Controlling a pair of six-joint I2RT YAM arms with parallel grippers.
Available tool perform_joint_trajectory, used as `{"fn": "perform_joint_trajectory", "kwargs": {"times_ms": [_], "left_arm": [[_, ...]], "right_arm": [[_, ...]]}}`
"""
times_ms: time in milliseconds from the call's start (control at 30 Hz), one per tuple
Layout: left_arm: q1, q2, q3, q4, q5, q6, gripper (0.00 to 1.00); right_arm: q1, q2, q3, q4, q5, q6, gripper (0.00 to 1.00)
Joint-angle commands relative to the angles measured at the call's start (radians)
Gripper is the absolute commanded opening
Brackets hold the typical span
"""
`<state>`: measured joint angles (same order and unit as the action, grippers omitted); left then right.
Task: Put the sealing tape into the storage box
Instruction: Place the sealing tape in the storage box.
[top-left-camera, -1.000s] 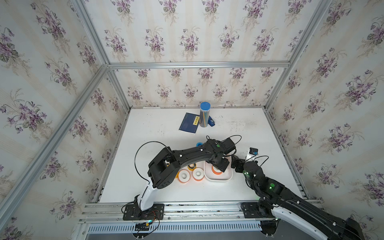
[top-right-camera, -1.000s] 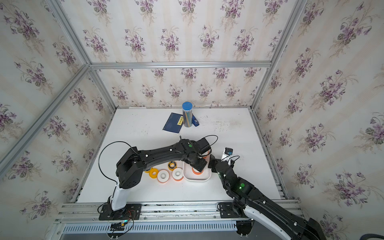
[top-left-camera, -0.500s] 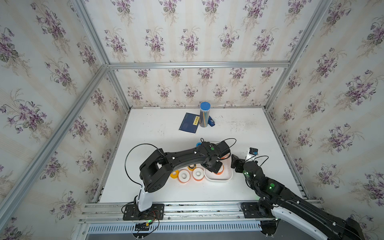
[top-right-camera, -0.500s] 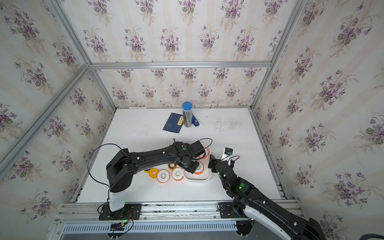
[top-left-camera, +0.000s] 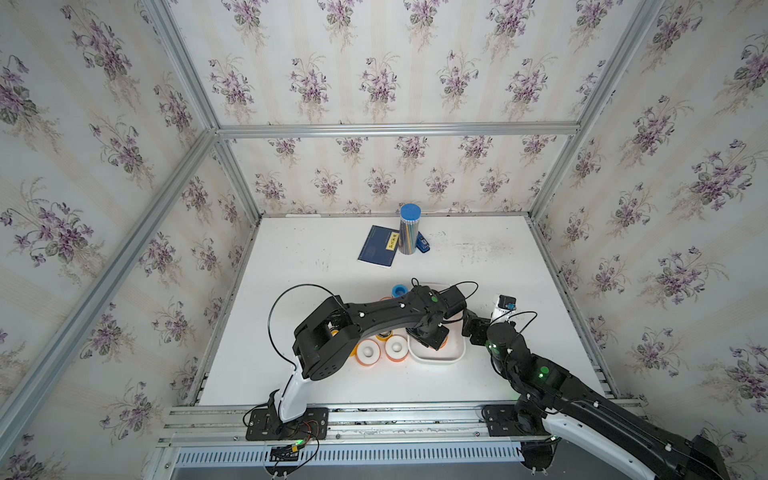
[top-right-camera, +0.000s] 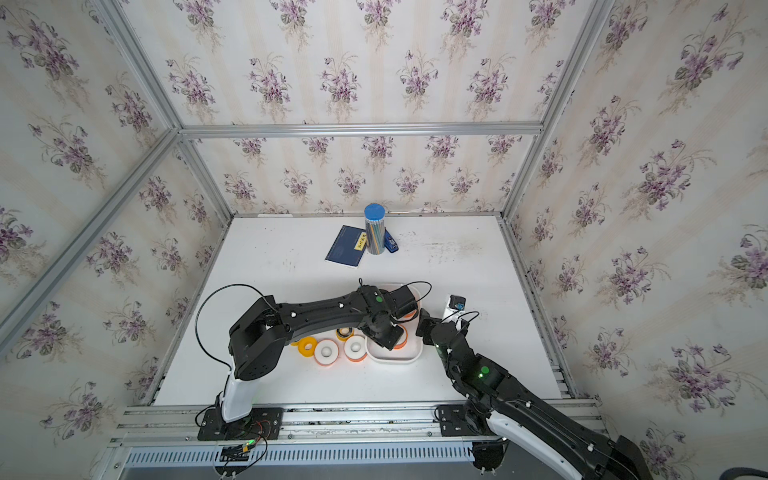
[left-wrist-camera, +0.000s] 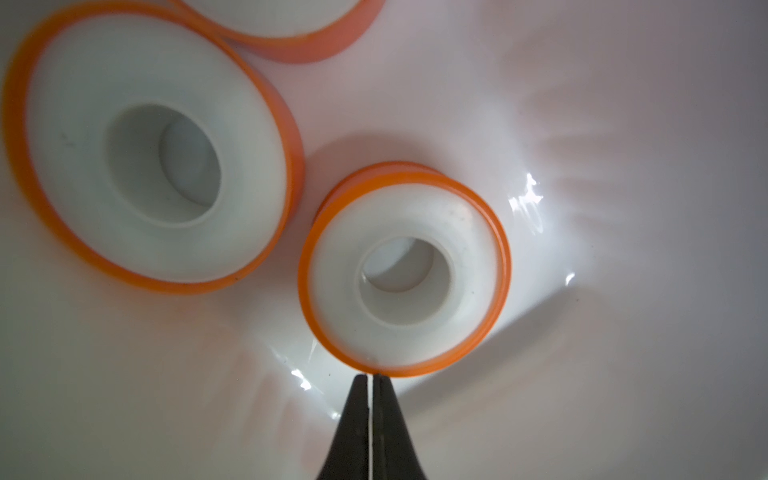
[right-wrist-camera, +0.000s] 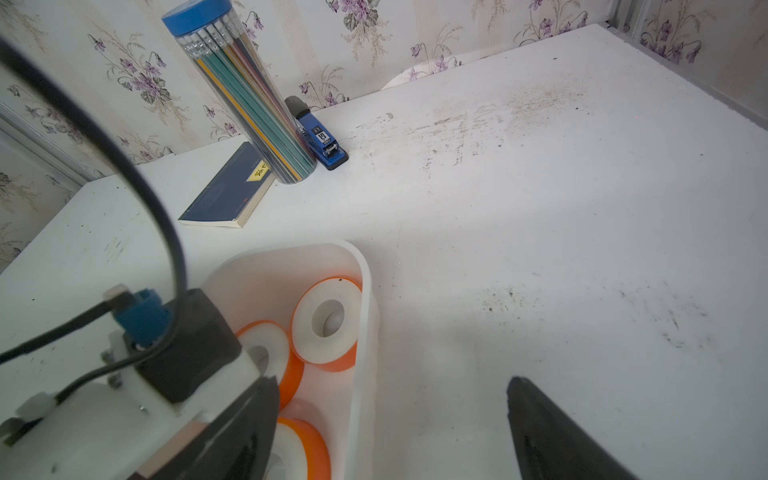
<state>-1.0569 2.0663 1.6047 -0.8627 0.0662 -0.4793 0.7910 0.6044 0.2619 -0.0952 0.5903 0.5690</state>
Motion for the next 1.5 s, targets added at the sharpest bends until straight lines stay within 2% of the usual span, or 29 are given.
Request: {"fn": "perform_joint_trajectory", "kwargs": {"times_ms": [0, 400, 767, 1133, 1467], "left_arm": [[0.000, 0.017, 0.019, -0.015, -0.004, 0.004, 0.00], [0.001, 0.029, 0.085, -0.026, -0.038, 0.015, 0.00], [0.007, -0.053, -0.010, -0.030, -0.057, 0.010, 0.00], [0.006, 0.036, 0.037, -0.005, 0.002, 0.013, 0.00], [0.008, 0.082, 0.093, -0.014, -0.004, 0.020, 0.00]], "right_arm": [[0.001, 0.000, 0.009, -0.001, 0.013, 0.000, 0.90], [0.000, 0.008, 0.010, 0.002, 0.012, -0.001, 0.90], [0.001, 0.014, 0.011, 0.005, 0.011, -0.001, 0.90], [0.000, 0.021, 0.013, 0.005, 0.010, -0.001, 0.90], [0.000, 0.021, 0.014, 0.003, 0.011, -0.001, 0.90]]}}
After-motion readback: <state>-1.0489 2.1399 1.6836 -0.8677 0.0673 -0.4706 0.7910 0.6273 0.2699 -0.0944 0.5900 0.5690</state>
